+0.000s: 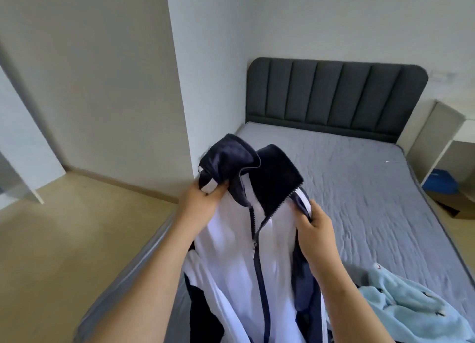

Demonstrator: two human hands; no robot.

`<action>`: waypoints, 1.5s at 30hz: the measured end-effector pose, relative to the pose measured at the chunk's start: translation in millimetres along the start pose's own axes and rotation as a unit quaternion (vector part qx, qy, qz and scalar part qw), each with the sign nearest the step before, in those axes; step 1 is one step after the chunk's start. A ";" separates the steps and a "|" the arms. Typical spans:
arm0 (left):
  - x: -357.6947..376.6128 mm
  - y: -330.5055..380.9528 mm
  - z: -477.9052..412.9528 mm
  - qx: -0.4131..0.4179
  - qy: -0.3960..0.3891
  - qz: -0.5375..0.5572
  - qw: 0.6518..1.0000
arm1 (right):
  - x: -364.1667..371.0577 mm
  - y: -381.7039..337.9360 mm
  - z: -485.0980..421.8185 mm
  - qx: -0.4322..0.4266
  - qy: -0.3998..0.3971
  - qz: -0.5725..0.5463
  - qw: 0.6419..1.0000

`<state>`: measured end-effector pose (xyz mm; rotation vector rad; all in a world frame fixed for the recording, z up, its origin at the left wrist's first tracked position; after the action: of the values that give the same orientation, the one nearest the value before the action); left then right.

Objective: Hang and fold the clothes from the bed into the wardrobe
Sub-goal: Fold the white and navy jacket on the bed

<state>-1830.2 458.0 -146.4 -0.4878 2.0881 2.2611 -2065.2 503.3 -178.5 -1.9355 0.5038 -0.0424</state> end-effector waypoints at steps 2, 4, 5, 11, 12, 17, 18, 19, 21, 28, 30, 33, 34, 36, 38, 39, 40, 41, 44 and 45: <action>-22.7 -1.8 -18.6 0.002 -0.001 -0.014 1.000 | 19.7 -8.4 -1.6 0.000 0.022 0.019 1.000; -41.7 -5.9 -33.8 0.002 -0.018 -0.020 1.000 | 39.2 -19.9 2.1 -0.007 0.051 0.038 0.998; -50.4 -8.1 -40.3 0.004 -0.029 -0.021 0.999 | 46.8 -26.3 5.7 -0.011 0.070 0.043 0.997; -99.3 -5.2 -52.0 0.055 -0.137 -0.035 0.988 | 84.3 -60.6 40.4 -0.011 0.130 0.063 0.989; -107.3 -4.4 -52.9 0.058 -0.146 -0.037 0.987 | 90.0 -66.8 45.8 -0.013 0.136 0.067 0.988; -134.9 4.9 -59.6 0.087 -0.191 -0.007 0.978 | 111.7 -91.5 56.5 -0.018 0.141 0.078 0.987; -138.0 5.0 -62.6 0.087 -0.196 -0.002 0.977 | 113.2 -93.4 55.4 -0.019 0.142 0.080 0.986; -140.2 4.8 -65.2 0.084 -0.201 0.003 0.976 | 114.6 -94.7 53.9 -0.021 0.142 0.085 0.986; -141.4 0.2 -72.4 0.078 -0.209 0.000 0.975 | 118.9 -93.3 49.2 -0.023 0.137 0.095 0.986; -111.4 -79.9 -106.7 -0.025 -0.202 -0.067 0.977 | 145.7 -14.6 47.8 0.067 0.086 0.127 0.986; -91.8 -110.9 -120.3 -0.058 -0.203 -0.094 0.973 | 148.9 25.3 50.8 0.115 0.073 0.144 0.980; -51.5 -144.8 -152.8 -0.091 -0.189 -0.150 0.966 | 148.0 85.1 36.5 0.178 0.064 0.169 0.967; -35.2 -150.5 -168.5 -0.094 -0.182 -0.170 0.964 | 147.3 102.0 24.2 0.189 0.062 0.176 0.964; -0.4 -154.2 -206.6 -0.093 -0.157 -0.186 0.965 | 146.8 134.9 -10.6 0.201 0.056 0.180 0.961; 32.5 -149.5 -251.4 -0.079 -0.104 -0.205 0.970 | 143.3 168.6 -54.8 0.221 0.081 0.159 0.959; 48.1 -146.6 -273.1 -0.074 -0.083 -0.214 0.971 | 141.1 184.3 -77.1 0.237 0.108 0.132 0.956; 64.8 -145.4 -292.9 -0.075 -0.079 -0.217 0.970 | 140.0 198.1 -98.4 0.251 0.135 0.093 0.954; 80.9 -146.6 -310.2 -0.082 -0.086 -0.223 0.968 | 140.0 211.0 -117.8 0.262 0.157 0.049 0.951; 113.5 -169.3 -339.9 -0.124 -0.111 -0.259 0.951 | 141.5 249.5 -154.3 0.280 0.161 -0.011 0.946; 119.9 -183.1 -339.5 -0.137 -0.130 -0.266 0.945 | 142.9 260.8 -156.2 0.283 0.144 0.003 0.948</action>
<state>-1831.1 122.3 -371.0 -0.6284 1.3206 2.1412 -2060.6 229.7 -373.5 -1.3657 0.6129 -0.4266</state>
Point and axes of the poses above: each hand's wrist, its own z-axis away from the middle knuckle, its own x-axis out of the palm, y = z × x, the point moved 8 cm from there along -z, towards the middle knuckle, and after that the axes turned 14 degrees about -x, right-handed, at the moved point
